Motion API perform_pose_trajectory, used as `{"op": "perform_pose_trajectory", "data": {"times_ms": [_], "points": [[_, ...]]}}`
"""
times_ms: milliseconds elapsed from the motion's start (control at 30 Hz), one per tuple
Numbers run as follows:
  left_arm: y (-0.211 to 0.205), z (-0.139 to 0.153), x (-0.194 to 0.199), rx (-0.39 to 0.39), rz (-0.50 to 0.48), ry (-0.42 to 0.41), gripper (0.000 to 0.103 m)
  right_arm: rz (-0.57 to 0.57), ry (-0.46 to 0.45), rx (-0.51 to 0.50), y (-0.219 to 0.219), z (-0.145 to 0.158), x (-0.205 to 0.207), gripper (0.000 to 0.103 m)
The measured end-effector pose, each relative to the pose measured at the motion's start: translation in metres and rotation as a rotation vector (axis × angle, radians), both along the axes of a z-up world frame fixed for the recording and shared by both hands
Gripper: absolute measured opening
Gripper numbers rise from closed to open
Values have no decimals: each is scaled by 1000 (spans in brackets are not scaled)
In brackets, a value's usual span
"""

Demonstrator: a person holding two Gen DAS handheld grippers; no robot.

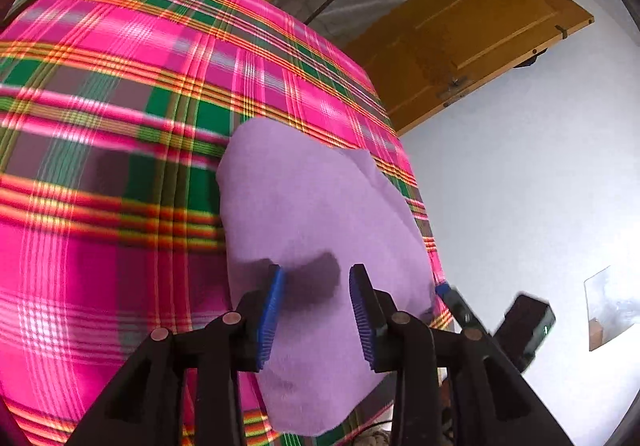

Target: Fold clothes

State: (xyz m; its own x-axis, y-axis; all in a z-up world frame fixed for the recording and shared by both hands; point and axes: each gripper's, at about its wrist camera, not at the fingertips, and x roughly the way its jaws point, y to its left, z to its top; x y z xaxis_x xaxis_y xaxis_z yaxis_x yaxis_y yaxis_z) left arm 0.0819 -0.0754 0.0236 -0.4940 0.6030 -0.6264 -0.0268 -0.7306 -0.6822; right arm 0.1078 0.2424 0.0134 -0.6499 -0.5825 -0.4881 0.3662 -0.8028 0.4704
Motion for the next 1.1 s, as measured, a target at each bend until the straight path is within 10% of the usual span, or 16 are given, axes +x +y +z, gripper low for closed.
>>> {"op": "perform_pose_trajectory", "data": {"times_ms": [167, 367, 767, 1100], "points": [[3, -9, 4, 17, -5, -13, 35, 59, -71, -1, -10, -9, -24, 33], [8, -10, 5, -24, -1, -17, 35, 91, -92, -8, -12, -13, -21, 10], [16, -17, -4, -97, 2, -36, 35, 53, -127, 62, -11, -23, -19, 22], [41, 16, 2, -158, -45, 121, 35, 118, -25, 218, -46, -4, -37, 24]]}}
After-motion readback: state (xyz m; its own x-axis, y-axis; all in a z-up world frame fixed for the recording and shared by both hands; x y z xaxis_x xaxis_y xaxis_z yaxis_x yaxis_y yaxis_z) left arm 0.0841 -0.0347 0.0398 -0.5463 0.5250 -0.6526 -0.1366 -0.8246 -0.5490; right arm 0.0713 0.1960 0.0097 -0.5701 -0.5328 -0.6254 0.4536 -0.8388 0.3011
